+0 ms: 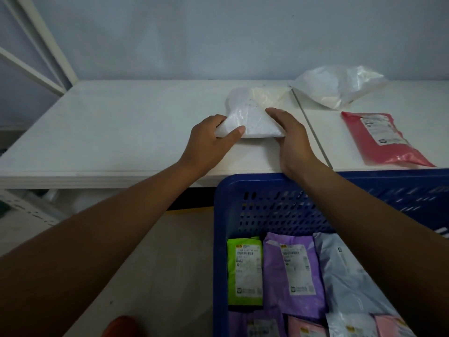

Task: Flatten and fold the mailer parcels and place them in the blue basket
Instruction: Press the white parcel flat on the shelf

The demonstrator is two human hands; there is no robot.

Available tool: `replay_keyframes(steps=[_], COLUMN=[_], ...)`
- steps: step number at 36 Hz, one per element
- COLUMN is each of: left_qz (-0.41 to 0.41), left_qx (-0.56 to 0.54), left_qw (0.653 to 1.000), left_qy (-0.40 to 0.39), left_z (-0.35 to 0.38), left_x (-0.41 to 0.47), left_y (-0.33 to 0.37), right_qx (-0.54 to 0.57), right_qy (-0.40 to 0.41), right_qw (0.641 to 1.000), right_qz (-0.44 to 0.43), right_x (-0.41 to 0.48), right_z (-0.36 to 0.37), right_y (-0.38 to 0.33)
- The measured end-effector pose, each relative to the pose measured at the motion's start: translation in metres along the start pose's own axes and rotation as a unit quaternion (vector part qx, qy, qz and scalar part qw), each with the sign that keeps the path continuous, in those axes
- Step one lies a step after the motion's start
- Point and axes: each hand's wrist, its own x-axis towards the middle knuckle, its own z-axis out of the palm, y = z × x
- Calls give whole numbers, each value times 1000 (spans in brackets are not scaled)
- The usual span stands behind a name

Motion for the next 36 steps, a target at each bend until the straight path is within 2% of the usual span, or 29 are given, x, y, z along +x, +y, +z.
replay_keyframes(steps=[9,16,21,25,36], left_qz=[11,11,9,21,63], left_qx=[56,62,74,110,162], left_qw=[998,998,997,994,984], left_qy=[-4,-19,-18,-18,-36], left_z=[2,2,1,4,7], left_x=[-1,-1,0,0,-3], left_y=[-3,-2,-5,-3,-3], right_qx=[-52,-40,-23,3,-23], right_qy=[-47,-50,0,31,49], right_qw=[997,998,999,999,999], right_qz=[-25,-28,-27,13,3], right_x=[-3,-6,-8,-5,-7], right_z=[1,2,2,0,5], right_y=[-2,-4,-2,-4,-3])
